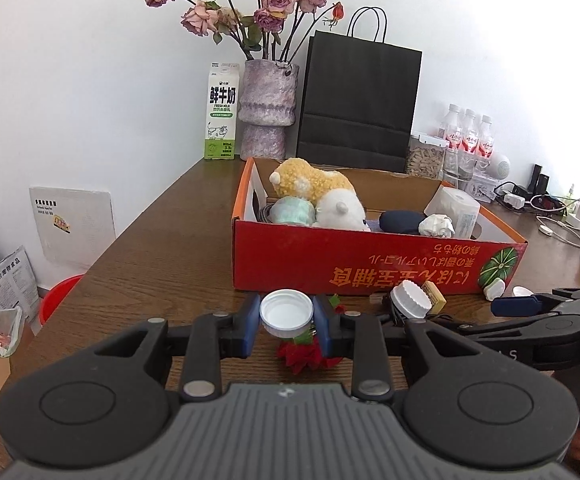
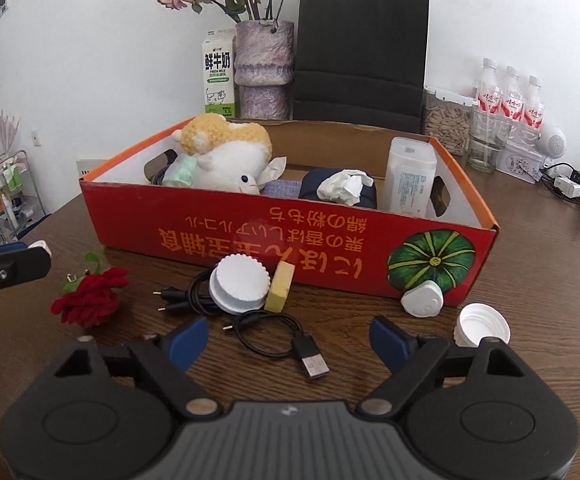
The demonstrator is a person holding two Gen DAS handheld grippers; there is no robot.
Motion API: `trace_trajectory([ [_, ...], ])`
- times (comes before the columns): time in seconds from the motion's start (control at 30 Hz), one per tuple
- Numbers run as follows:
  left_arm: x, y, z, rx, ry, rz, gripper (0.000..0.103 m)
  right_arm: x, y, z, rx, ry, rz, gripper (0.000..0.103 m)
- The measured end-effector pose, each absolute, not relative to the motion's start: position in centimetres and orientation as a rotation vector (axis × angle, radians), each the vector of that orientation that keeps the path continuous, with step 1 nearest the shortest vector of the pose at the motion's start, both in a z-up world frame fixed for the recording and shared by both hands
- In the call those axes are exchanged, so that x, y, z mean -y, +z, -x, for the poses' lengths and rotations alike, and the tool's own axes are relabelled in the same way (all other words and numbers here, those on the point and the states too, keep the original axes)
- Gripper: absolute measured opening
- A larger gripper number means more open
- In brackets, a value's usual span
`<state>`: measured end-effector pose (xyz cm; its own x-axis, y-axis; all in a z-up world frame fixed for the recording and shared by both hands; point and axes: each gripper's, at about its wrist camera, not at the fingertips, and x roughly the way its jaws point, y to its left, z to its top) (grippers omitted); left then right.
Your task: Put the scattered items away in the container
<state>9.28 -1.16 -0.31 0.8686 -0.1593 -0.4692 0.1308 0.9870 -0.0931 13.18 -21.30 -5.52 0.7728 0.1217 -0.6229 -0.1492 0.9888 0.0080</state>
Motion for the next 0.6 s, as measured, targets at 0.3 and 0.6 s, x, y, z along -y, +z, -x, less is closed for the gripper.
trace_trajectory([
  [0.3, 0.4, -1.0, -9.6, -0.518, -0.14, 0.077, 0.029, 21.0, -6.5, -13.7, -0.68, 0.172, 0.045, 0.052],
  [0.6, 0.0, -1.0, -9.4, -0.518, -0.139, 0.086, 0.029, 22.0, -6.0, -11.4, -0.652, 0.174, 0.037, 0.038],
])
